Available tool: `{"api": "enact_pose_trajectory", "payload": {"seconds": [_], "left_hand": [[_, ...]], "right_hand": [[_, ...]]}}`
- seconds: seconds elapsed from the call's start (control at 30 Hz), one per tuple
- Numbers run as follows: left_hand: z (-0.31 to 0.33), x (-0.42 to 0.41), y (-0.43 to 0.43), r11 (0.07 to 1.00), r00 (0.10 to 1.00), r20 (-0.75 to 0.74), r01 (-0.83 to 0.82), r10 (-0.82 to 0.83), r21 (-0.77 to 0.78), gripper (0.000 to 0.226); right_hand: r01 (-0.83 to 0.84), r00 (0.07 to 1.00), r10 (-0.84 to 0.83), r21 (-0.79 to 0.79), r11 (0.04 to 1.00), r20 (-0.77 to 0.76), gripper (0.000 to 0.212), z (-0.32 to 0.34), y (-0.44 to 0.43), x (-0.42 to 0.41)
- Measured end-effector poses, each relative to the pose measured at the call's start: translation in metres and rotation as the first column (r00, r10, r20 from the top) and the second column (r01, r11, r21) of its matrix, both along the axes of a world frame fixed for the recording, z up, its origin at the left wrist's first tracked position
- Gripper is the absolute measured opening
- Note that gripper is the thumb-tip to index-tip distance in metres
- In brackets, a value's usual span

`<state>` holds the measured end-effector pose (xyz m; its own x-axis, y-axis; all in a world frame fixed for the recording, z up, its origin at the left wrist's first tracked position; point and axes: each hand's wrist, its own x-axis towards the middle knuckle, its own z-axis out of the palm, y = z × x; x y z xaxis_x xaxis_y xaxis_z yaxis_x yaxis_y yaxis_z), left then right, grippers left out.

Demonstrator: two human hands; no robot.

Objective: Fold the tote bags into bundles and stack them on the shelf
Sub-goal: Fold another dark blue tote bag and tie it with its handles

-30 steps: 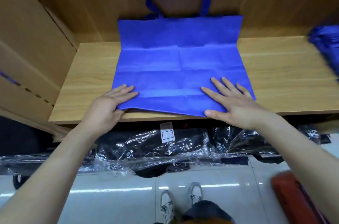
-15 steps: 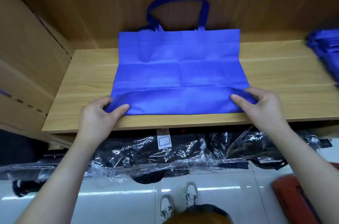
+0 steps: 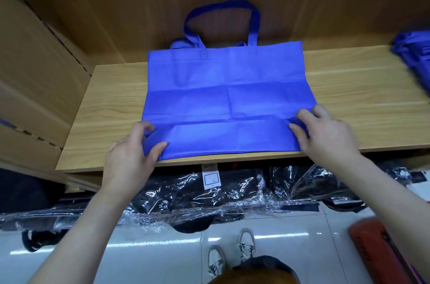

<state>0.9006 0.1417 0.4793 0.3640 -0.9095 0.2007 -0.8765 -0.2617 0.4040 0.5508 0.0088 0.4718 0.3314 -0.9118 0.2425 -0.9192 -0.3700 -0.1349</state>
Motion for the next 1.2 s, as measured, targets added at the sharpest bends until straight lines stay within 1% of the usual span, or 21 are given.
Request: {"api": "enact_pose_trajectory", "payload": {"seconds": [0.07,0.13,0.17,0.23,0.3,0.37,0.43,0.5,0.57,0.63,0.7,0.77,0.8,0.87,0.9,0.93,0.97,1.0,1.03,1.1,1.2], "left_hand": [[0.002,0.003,0.001,0.982,0.968,0.184,0.181,-0.169,-0.05,0.035],[-0.002,0.01,-0.001,0.932,0.852,0.386,0.356,-0.353,0.066,0.036],[-0.004,0.013,-0.001,0.902,0.808,0.403,0.404,-0.43,0.154,0.038],[-0.005,0.021,0.001,0.846,0.791,0.316,0.437,-0.523,0.307,0.052],[-0.009,0.031,0.004,0.797,0.781,0.251,0.456,-0.572,0.396,0.07],[-0.011,0.039,0.006,0.773,0.751,0.266,0.471,-0.604,0.424,0.079],[-0.009,0.043,0.005,0.769,0.749,0.253,0.489,-0.612,0.413,0.075],[-0.005,0.047,0.007,0.778,0.771,0.193,0.528,-0.607,0.34,0.064],[-0.004,0.051,0.01,0.782,0.788,0.088,0.581,-0.61,0.225,0.051],[0.004,0.052,0.014,0.842,0.848,-0.157,0.525,-0.506,0.123,0.033],[0.016,0.052,0.014,0.912,0.857,-0.422,0.384,-0.295,0.142,0.04],[0.024,0.052,0.01,0.942,0.819,-0.551,0.293,-0.159,0.164,0.024],[0.028,0.051,0.008,0.956,0.798,-0.593,0.249,-0.11,0.157,0.015],[0.034,0.046,0.006,0.984,0.716,-0.698,0.13,-0.009,0.12,0.013],[0.035,0.043,0.004,0.992,0.675,-0.737,0.073,0.025,0.1,0.014],[0.031,0.042,0.0,0.997,0.682,-0.73,0.021,0.043,0.079,0.016],[0.026,0.04,-0.004,0.998,0.733,-0.677,-0.027,0.058,0.057,0.021],[0.018,0.042,-0.009,0.997,0.814,-0.576,-0.059,0.076,0.048,0.028],[0.014,0.04,-0.014,0.994,0.884,-0.455,-0.092,0.106,0.053,0.034],[0.008,0.034,-0.021,0.985,0.961,-0.22,-0.157,0.17,0.074,0.04],[0.006,0.02,-0.021,0.965,0.969,0.052,-0.245,0.241,0.096,0.039]], "right_hand": [[-0.003,0.999,0.003,0.003,1.0,0.037,0.027,0.003,0.003,0.001],[-0.078,0.997,0.078,-0.083,0.993,-0.008,0.032,0.003,0.006,0.002],[-0.161,0.984,0.148,-0.137,0.977,-0.099,0.035,0.003,0.007,0.003],[-0.347,0.924,0.313,-0.139,0.927,-0.218,0.036,-0.001,0.004,0.001],[-0.433,0.889,0.435,0.048,0.9,-0.145,0.04,-0.003,0.001,-0.007],[-0.439,0.871,0.479,0.261,0.86,-0.113,0.066,-0.001,0.0,-0.019],[-0.468,0.826,0.536,0.319,0.824,-0.173,0.08,0.001,-0.003,-0.028],[-0.504,0.821,0.56,0.32,0.802,-0.11,0.069,0.002,-0.005,-0.033],[-0.518,0.851,0.51,0.364,0.774,0.125,0.059,0.007,-0.004,-0.035],[-0.479,0.869,0.304,0.512,0.713,0.39,0.05,0.015,-0.003,-0.034],[-0.435,0.854,0.08,0.622,0.651,0.514,0.036,0.024,-0.005,-0.034],[-0.433,0.806,-0.055,0.651,0.624,0.589,0.017,0.031,-0.009,-0.034],[-0.433,0.779,-0.11,0.655,0.619,0.618,0.025,0.034,-0.011,-0.035],[-0.409,0.699,-0.24,0.652,0.639,0.674,0.064,0.035,-0.012,-0.037],[-0.374,0.648,-0.291,0.627,0.683,0.704,0.066,0.032,-0.013,-0.036],[-0.341,0.603,-0.312,0.59,0.732,0.735,0.055,0.029,-0.013,-0.033],[-0.291,0.582,-0.318,0.558,0.777,0.748,0.036,0.024,-0.014,-0.029],[-0.214,0.586,-0.32,0.523,0.825,0.744,0.02,0.021,-0.015,-0.022],[-0.115,0.621,-0.315,0.481,0.869,0.718,0.013,0.017,-0.016,-0.017],[0.048,0.741,-0.287,0.378,0.925,0.607,0.013,0.01,-0.018,-0.008],[0.184,0.905,-0.26,0.241,0.953,0.336,0.025,0.01,-0.014,0.006]]}}
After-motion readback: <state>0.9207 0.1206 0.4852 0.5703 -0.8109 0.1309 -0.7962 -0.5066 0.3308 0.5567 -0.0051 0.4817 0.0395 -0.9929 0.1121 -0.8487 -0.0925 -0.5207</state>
